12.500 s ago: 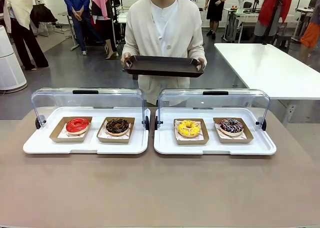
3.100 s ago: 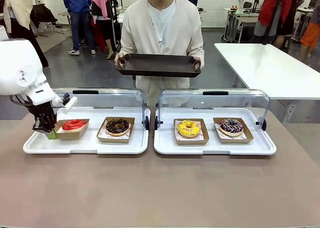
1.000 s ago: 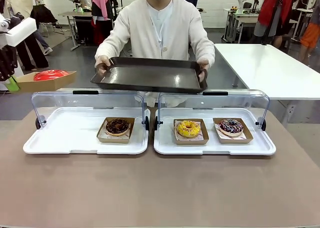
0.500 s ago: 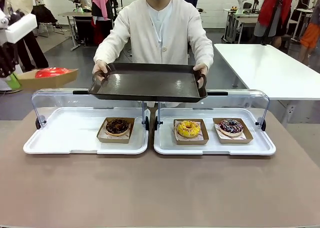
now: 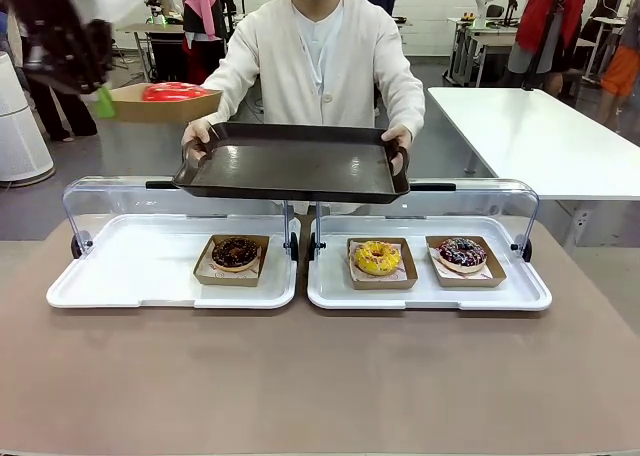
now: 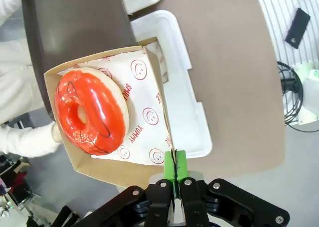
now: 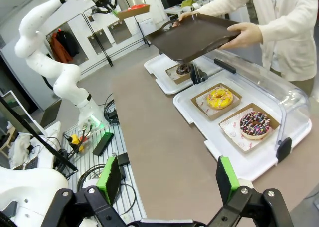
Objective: Provide the desired donut to the person.
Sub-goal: Place the picked Paper togo box onto the Handle tray extended by the person.
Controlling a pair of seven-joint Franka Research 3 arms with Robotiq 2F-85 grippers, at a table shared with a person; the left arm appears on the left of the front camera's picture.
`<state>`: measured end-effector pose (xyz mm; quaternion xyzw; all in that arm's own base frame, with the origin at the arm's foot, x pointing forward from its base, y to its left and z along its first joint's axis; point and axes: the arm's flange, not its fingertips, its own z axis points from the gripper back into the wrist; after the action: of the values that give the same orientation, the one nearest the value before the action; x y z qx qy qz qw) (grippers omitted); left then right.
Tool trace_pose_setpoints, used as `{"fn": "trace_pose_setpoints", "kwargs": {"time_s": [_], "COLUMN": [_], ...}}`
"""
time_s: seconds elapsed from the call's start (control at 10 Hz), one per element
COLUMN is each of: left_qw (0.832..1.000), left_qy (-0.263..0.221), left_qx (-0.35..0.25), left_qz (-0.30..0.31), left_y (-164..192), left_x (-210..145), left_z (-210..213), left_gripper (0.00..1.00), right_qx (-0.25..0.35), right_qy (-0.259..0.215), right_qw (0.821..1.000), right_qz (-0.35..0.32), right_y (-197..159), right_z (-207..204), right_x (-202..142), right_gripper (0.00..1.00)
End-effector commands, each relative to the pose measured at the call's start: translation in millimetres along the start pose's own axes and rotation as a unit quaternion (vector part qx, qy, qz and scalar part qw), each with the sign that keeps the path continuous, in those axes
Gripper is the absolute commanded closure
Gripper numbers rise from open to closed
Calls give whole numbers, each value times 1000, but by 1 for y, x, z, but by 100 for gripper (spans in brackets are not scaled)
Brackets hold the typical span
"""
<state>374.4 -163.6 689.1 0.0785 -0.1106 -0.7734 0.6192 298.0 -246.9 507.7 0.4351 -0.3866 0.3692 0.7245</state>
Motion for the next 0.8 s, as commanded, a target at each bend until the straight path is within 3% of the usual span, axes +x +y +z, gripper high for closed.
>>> {"fn": "trace_pose_setpoints", "kwargs": {"time_s": [0.0, 0.5, 0.7], "left_qw": [1000, 998, 998], "left_qy": [11, 45, 52], "left_qx": [0, -26, -36], "left_qz": [12, 19, 28], "left_y": [47, 121, 132], "left_x": [18, 47, 48], "left_z": [-14, -88, -119], "left_gripper": [99, 99, 99], "right_qx": [2, 2, 2], "right_qy": [-7, -7, -7], "right_qw": [1000, 1000, 1000], "right_qz": [4, 4, 4], "right_y": [0, 0, 0], "right_z": [1, 1, 1], "right_x": [0, 0, 0], "right_gripper": [0, 0, 0]}}
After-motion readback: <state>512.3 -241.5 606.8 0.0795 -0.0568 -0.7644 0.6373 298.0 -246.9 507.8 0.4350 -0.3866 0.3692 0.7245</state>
